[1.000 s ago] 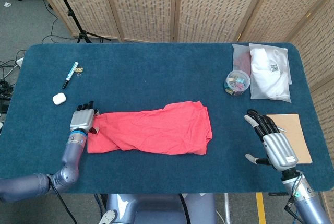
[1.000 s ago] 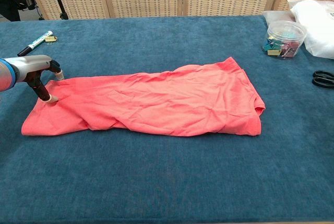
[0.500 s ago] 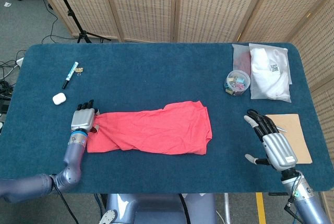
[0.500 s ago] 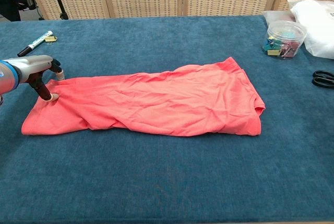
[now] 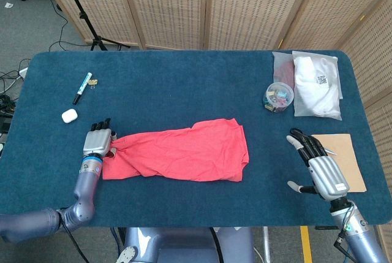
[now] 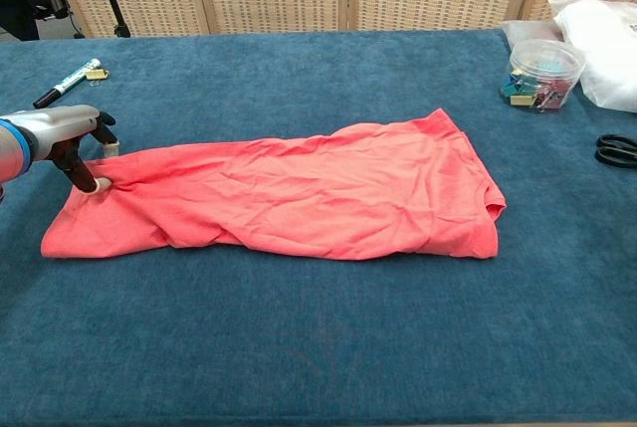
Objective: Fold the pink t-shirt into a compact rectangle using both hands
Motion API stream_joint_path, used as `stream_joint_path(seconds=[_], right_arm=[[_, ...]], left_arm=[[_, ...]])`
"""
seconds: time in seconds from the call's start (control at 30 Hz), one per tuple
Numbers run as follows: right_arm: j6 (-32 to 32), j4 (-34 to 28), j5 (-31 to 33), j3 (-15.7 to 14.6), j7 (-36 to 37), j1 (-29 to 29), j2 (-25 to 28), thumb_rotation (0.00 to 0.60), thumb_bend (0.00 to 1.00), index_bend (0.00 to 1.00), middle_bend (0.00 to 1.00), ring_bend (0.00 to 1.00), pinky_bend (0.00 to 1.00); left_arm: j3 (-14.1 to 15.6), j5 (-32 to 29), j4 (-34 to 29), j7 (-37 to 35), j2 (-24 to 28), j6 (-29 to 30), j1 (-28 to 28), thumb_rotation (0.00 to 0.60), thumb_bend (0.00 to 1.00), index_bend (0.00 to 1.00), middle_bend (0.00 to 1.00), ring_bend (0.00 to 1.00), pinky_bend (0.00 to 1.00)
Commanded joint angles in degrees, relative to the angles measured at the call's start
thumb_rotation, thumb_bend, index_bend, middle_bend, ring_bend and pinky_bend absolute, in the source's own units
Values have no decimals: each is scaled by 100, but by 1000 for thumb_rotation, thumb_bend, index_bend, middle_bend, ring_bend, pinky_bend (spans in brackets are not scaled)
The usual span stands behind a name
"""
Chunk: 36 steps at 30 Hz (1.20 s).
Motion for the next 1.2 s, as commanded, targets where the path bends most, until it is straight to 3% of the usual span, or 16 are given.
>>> stream_joint_path(seconds=[0.03, 0.37, 0.77, 1.2], right_arm=[[-3, -5, -6, -2, 3, 1, 1, 600, 0, 0, 0, 0, 0], [-11, -7, -2, 2, 29, -1, 11, 600, 0, 0, 0, 0, 0], [13, -24, -34, 0, 73, -13, 38, 600, 0, 0, 0, 0, 0], [-13, -42, -58, -18, 42, -8, 31, 600, 0, 0, 0, 0, 0]], left_arm=[[-6, 105, -46, -47, -21, 52, 43, 600, 418, 813, 0, 0, 0], [-77, 202, -84, 34, -5, 128, 61, 600, 434, 818, 0, 0, 0], [31, 170, -199, 176, 487, -69, 159, 600, 434, 819, 0, 0, 0], [266, -9, 787, -177, 1162, -964, 460, 600, 435, 825, 0, 0, 0]])
